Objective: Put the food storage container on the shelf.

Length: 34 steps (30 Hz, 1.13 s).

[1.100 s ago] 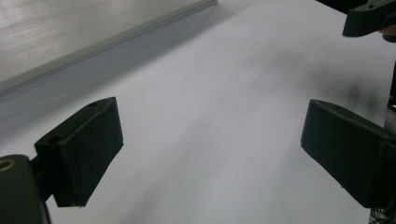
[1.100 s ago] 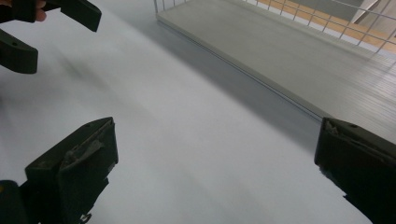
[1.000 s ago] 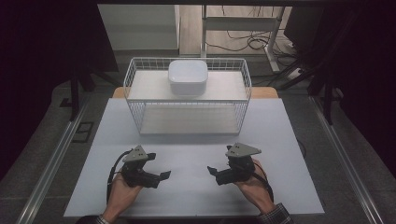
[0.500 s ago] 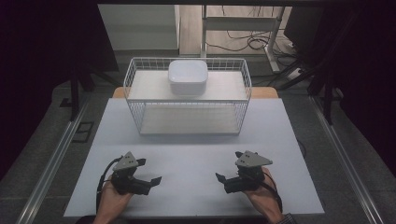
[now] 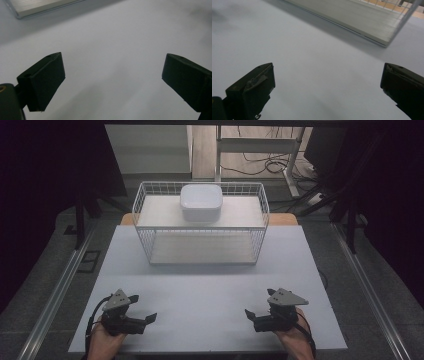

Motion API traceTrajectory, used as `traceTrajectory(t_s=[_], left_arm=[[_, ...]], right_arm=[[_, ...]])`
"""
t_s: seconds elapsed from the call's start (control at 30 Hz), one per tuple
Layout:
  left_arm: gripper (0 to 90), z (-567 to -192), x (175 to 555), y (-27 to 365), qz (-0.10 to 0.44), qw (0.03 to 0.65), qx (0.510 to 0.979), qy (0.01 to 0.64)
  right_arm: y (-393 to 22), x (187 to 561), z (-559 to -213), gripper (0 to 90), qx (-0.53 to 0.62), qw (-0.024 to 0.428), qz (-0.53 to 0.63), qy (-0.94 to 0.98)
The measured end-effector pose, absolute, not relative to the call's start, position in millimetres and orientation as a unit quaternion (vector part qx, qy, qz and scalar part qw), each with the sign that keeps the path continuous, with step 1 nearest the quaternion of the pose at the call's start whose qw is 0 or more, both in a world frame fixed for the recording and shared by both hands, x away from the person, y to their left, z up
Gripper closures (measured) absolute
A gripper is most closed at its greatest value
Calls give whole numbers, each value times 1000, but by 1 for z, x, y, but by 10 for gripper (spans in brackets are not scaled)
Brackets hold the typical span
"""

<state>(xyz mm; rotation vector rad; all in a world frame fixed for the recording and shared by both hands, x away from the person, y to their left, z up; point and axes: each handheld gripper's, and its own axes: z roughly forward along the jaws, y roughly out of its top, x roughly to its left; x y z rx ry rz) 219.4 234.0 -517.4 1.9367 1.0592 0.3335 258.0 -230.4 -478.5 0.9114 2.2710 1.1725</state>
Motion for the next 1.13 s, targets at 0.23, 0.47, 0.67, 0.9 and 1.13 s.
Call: traceTrajectory(t_s=[0.23,0.47,0.67,0.9,1.13], left_arm=[[41,-521,214,241,135,433,778,435],[41,-526,209,252,134,433,769,451],[40,-530,206,256,127,438,763,459],[45,-532,208,260,115,444,755,469],[57,-533,210,261,102,445,753,474]], right_arm=[[-245,254,-482,0,349,219,409,814],[-263,247,-490,0,377,219,398,807],[-270,241,-495,0,393,210,391,805],[-275,236,-507,0,414,173,355,820],[-275,236,-509,0,414,169,349,823]])
